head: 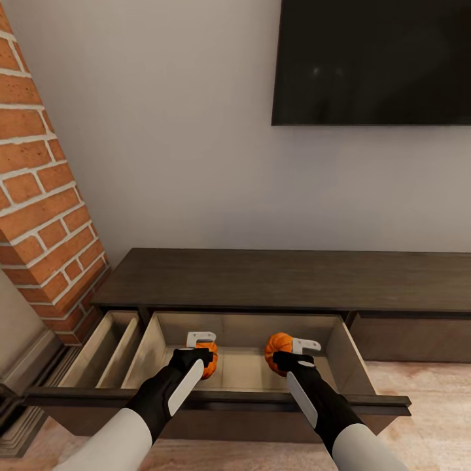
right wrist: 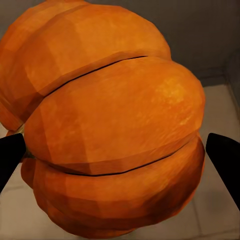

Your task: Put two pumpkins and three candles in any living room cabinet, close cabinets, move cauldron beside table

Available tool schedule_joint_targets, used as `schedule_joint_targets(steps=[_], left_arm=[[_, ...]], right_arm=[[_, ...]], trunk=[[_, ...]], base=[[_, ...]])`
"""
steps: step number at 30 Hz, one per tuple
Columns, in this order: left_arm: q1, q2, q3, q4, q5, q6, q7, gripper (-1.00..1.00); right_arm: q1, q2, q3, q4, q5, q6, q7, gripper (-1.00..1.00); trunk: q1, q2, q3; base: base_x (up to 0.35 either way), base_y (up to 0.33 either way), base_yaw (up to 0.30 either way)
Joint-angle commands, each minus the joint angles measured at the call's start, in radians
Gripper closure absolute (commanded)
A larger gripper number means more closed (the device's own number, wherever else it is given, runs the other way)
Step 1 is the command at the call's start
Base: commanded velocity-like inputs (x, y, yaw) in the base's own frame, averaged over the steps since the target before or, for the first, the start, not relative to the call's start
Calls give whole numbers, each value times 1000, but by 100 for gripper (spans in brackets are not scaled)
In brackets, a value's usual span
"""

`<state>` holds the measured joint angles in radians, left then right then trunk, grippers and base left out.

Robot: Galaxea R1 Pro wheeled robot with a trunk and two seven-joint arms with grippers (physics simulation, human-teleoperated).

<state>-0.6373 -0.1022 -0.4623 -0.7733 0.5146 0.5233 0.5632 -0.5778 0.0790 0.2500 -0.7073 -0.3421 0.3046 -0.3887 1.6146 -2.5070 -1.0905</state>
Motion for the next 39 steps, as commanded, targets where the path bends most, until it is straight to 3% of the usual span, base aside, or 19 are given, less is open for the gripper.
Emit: schedule_joint_targets(steps=[1, 3, 4, 9, 15, 20, 24, 28, 39], left_arm=[[-1, 1, -4, -1, 10, 1, 11, 100], [-1, 1, -4, -1, 10, 1, 11, 100], [-1, 1, -4, -1, 10, 1, 11, -100], [-1, 0, -4, -1, 10, 1, 11, -100], [-1, -1, -4, -1, 11, 1, 11, -100], [-1, -1, -4, -8, 12, 2, 11, -100], [-1, -2, -4, -27, 12, 2, 11, -100], [-1, -1, -4, -30, 12, 3, 11, -100], [-1, -1, -4, -30, 12, 3, 11, -100]], right_arm=[[-1, -1, 5, -1, -10, 0, -10, 100], [-1, -1, 5, -1, -10, -1, -10, 100], [-1, -1, 5, -1, -10, -2, -10, 100], [-1, 0, 5, 0, -11, -3, -14, 100], [-1, 1, 5, 0, -11, -22, -83, 100], [-1, 3, 7, 4, -9, -29, -94, 100], [-11, 21, 8, 42, -9, -20, -95, 100], [-18, 60, 8, 61, -9, 6, -93, 100], [-19, 70, 8, 63, -8, 10, -93, 100]], trunk=[[0, 0, -1], [0, 0, -1], [0, 0, -1], [0, 0, -1], [0, 0, -1], [0, 0, -1], [0, 0, -1], [0, 0, -1], [1, -1, -13]], base=[[0, 0, 0], [0, 0, 0], [0, 0, 0], [0, 0, 0], [0, 0, 0], [0, 0, 0], [0, 0, 0], [0, 0, 0], [0, 0, 0]])
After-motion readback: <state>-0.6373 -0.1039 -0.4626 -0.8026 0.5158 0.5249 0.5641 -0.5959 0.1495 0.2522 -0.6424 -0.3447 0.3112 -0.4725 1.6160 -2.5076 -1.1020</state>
